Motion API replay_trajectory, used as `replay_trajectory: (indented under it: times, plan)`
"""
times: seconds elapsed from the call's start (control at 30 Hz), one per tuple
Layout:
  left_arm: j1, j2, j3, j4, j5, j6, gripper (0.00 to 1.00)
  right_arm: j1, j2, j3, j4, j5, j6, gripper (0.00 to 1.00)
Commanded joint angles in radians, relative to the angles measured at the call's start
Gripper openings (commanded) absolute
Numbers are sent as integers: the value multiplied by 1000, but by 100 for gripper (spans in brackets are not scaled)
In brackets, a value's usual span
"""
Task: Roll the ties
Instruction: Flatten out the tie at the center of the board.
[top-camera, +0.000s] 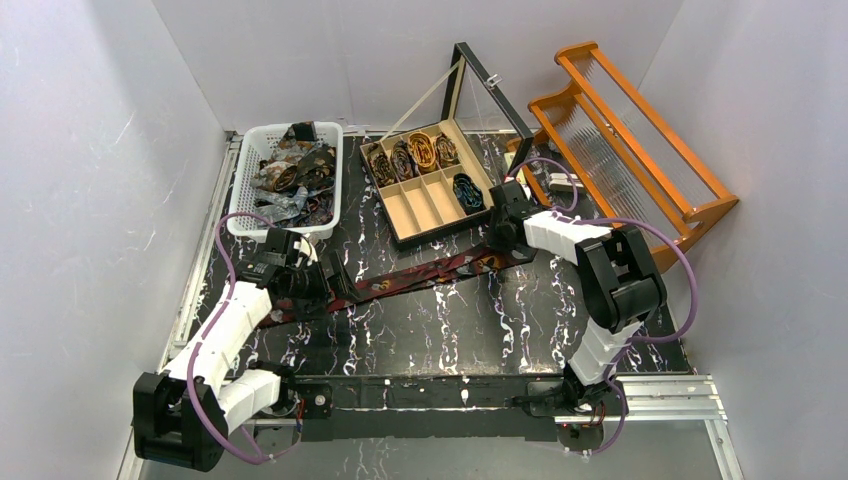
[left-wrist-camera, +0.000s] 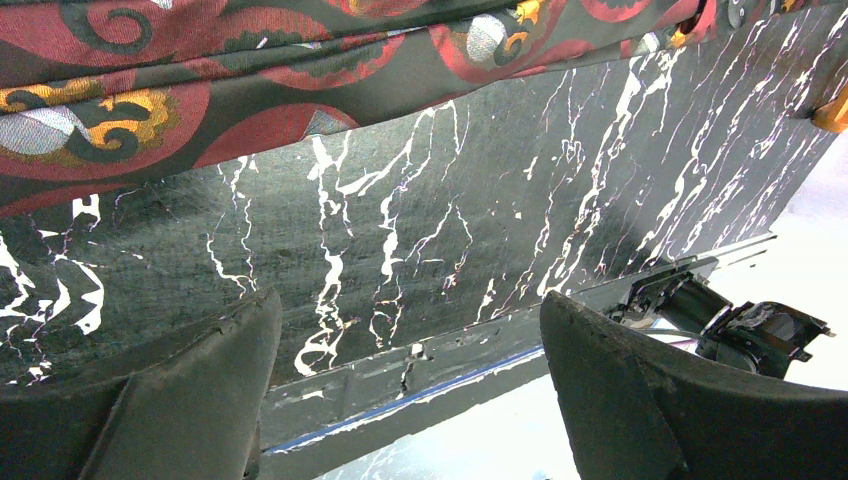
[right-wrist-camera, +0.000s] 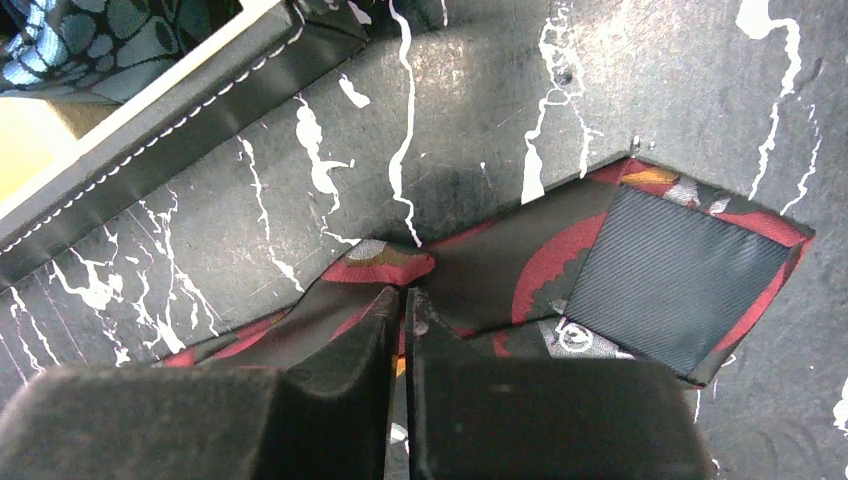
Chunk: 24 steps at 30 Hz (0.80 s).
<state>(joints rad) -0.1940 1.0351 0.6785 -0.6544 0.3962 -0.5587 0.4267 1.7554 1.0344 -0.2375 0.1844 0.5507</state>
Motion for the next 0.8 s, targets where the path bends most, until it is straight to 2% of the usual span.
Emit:
replay_trajectory:
  times: [0.0,0.13,0.4,0.77]
  plan:
    - [-5,-17,-7,-15,-3,7,98,-2,-29,33,-38,17,-25,8]
    - [-5,-11,-8,-15,-7,6,98,-2,-76,53,-58,15,-35,1]
    - [-5,0,-2,-14,-12,7,98,-2,-177,-10,-35,7,-5,1]
    - [-5,6,-1,-13,-8,11,98,-1,-250,-102,-84,150,33,1]
